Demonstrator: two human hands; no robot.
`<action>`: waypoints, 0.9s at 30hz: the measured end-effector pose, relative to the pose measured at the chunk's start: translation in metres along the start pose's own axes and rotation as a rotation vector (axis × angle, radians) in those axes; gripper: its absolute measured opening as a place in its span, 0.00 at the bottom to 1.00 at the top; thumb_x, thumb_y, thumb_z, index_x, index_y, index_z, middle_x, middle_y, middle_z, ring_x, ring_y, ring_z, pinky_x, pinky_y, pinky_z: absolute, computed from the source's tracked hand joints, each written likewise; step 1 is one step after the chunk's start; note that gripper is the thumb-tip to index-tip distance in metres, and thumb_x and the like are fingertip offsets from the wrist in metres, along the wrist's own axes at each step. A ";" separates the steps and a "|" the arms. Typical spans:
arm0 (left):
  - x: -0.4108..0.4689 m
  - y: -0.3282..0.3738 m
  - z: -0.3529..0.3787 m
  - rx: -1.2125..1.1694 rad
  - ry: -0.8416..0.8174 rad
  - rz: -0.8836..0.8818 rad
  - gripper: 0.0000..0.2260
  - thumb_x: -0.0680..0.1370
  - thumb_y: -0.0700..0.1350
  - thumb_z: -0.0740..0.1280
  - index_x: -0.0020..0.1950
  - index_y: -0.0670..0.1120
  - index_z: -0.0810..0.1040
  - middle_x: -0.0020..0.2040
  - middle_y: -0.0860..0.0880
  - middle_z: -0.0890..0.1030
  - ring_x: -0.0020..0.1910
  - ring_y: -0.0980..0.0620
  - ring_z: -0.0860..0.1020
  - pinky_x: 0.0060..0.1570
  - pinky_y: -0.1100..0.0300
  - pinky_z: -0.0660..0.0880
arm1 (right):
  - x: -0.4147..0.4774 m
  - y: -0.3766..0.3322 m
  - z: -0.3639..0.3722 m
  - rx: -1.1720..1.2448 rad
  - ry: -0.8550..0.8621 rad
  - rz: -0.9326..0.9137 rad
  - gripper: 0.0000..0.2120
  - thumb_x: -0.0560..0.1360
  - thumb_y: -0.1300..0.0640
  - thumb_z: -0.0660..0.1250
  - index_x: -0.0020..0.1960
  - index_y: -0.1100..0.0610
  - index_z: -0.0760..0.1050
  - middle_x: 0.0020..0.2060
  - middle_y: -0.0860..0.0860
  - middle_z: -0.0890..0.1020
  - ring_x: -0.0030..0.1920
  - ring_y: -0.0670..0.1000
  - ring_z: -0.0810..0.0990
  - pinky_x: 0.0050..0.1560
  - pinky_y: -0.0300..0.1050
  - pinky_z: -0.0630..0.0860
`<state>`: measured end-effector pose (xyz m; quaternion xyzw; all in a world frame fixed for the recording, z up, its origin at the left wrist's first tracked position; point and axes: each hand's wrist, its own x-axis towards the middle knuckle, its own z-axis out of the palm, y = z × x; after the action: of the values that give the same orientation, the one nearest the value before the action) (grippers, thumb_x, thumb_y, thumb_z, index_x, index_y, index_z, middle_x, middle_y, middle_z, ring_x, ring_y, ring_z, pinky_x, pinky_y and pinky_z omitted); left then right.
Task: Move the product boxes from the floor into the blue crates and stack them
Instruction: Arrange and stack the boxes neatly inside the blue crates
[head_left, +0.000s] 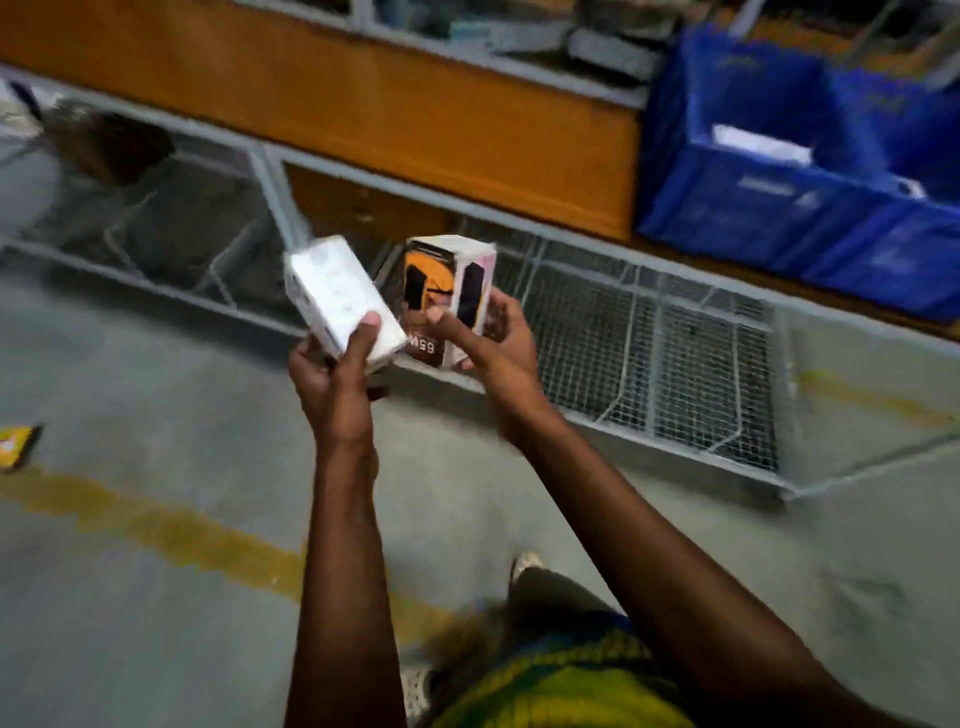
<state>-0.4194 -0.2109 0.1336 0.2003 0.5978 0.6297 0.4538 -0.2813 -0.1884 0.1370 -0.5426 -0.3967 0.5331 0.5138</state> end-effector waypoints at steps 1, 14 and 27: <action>-0.008 0.004 0.024 0.000 -0.068 0.003 0.24 0.75 0.48 0.76 0.66 0.47 0.70 0.61 0.48 0.81 0.55 0.49 0.83 0.42 0.54 0.82 | 0.003 -0.014 -0.022 0.035 0.055 -0.023 0.35 0.71 0.52 0.80 0.73 0.51 0.67 0.63 0.52 0.82 0.60 0.51 0.83 0.56 0.51 0.83; -0.102 -0.033 0.323 0.152 -0.656 0.123 0.35 0.68 0.56 0.80 0.69 0.52 0.65 0.63 0.46 0.80 0.56 0.48 0.83 0.50 0.51 0.83 | 0.060 -0.113 -0.309 0.477 0.539 -0.246 0.33 0.70 0.63 0.80 0.69 0.55 0.67 0.61 0.58 0.83 0.58 0.57 0.85 0.43 0.43 0.81; -0.142 -0.111 0.553 0.296 -0.796 0.333 0.34 0.70 0.55 0.79 0.69 0.53 0.65 0.60 0.50 0.82 0.53 0.59 0.82 0.44 0.65 0.81 | 0.137 -0.126 -0.523 0.487 0.906 -0.346 0.37 0.66 0.60 0.82 0.70 0.53 0.69 0.61 0.58 0.83 0.61 0.58 0.84 0.62 0.56 0.81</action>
<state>0.1292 -0.0241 0.1841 0.5828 0.4200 0.4758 0.5075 0.2651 -0.1048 0.1868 -0.5101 -0.0838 0.2298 0.8246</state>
